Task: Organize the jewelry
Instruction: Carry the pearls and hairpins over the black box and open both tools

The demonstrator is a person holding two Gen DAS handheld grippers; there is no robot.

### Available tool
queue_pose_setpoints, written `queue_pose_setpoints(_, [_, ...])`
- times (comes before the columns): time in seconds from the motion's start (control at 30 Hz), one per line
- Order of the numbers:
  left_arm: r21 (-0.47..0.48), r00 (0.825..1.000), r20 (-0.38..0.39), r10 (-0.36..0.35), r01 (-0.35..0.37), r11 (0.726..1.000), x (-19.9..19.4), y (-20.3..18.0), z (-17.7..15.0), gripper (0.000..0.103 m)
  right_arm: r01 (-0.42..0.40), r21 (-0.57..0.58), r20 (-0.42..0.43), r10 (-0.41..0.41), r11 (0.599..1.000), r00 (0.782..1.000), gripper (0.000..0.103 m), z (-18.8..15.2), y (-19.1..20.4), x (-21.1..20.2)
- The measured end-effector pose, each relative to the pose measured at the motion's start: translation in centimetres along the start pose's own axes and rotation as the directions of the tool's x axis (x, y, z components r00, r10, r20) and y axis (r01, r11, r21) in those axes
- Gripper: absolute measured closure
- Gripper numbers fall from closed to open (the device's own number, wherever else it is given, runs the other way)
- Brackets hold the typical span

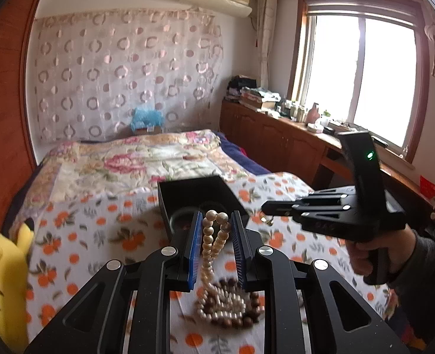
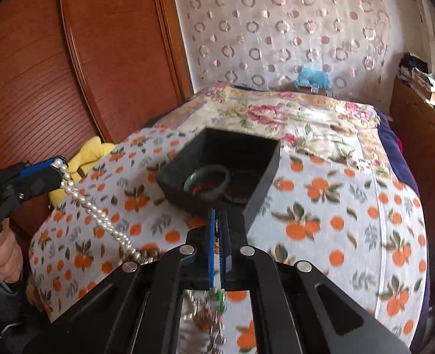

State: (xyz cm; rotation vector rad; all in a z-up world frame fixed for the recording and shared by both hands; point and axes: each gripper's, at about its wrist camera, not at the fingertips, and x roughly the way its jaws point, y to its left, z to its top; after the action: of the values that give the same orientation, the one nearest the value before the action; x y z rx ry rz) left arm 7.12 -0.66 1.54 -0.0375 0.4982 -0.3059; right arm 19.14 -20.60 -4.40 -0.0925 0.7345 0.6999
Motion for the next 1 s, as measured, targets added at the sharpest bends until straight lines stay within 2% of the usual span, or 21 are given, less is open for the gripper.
queue_pose_setpoints(0.03, [0.005,1.0,0.01,-0.001,0.001,1.0,0.1,0.0,0.7,0.093,0.003,0.002,0.004,-0.003,1.0,1.0,0.1,0.4,-0.1,0.2])
queue_pose_setpoints(0.23, [0.023,0.999,0.045,0.012,-0.013,1.0,0.7,0.3,4.3,0.097,0.014,0.032,0.007,-0.014,0.999,1.0,0.1,2.6,-1.6,2.4])
queue_pose_setpoints(0.3, [0.016,1.0,0.025,0.012,-0.012,1.0,1.1,0.7,4.4,0.097,0.015,0.041,0.005,-0.015,0.999,1.0,0.1,2.6,-1.9,2.7])
queue_pose_setpoints(0.37, [0.019,0.999,-0.015,0.034,-0.034,0.999,1.8,1.3,3.1,0.097,0.013,0.045,0.007,-0.013,0.999,1.0,0.1,2.4,-2.1,2.6])
queue_pose_setpoints(0.43, [0.006,0.996,-0.086,0.033,-0.032,0.999,3.0,1.9,1.4,0.096,0.008,0.042,0.004,-0.008,0.999,1.0,0.1,2.1,-2.0,2.6])
queue_pose_setpoints(0.5, [-0.01,0.986,-0.164,0.032,-0.034,0.999,4.7,2.6,-0.8,0.092,0.016,0.027,-0.001,-0.016,1.0,1.0,0.1,1.5,-1.8,2.6])
queue_pose_setpoints(0.57, [-0.026,0.97,-0.243,0.02,-0.027,0.999,6.7,2.9,-2.6,0.072,0.013,0.022,-0.009,-0.013,1.0,1.0,0.1,0.9,-1.6,2.7])
queue_pose_setpoints(0.6, [-0.033,0.962,-0.272,0.015,-0.025,0.999,7.9,3.0,-3.3,0.071,0.013,0.022,-0.01,-0.013,1.0,1.0,0.1,0.5,-1.5,2.5])
queue_pose_setpoints(0.7, [-0.028,0.947,-0.317,0.043,-0.055,0.998,10.2,3.4,-4.3,0.071,0.011,0.03,-0.012,-0.011,0.999,1.0,0.1,0.2,-1.5,2.7])
queue_pose_setpoints(0.83, [-0.013,0.913,-0.404,0.06,-0.071,0.997,13.1,3.5,-5.7,0.071,0.008,0.028,-0.01,-0.008,1.0,1.0,0.1,0.1,-1.4,2.6])
queue_pose_setpoints(0.9, [-0.014,0.907,-0.419,0.055,-0.067,0.998,13.5,3.3,-6.2,0.071,0.009,0.025,-0.008,-0.009,1.0,1.0,0.1,0.0,-1.4,2.5])
queue_pose_setpoints(0.93, [-0.012,0.91,-0.41,0.054,-0.065,0.998,13.5,3.4,-6.2,0.077,0.008,0.024,-0.006,-0.008,1.0,1.0,0.1,0.0,-1.3,2.5])
queue_pose_setpoints(0.97, [-0.014,0.911,-0.409,0.05,-0.061,0.998,13.6,3.4,-6.2,0.088,0.006,0.024,-0.005,-0.006,1.0,1.0,0.1,-0.1,-1.3,2.5])
queue_pose_setpoints(1.0, [-0.015,0.911,-0.409,0.047,-0.058,0.998,13.6,3.4,-6.2,0.088,0.007,0.024,-0.005,-0.007,1.0,1.0,0.1,-0.1,-1.3,2.4])
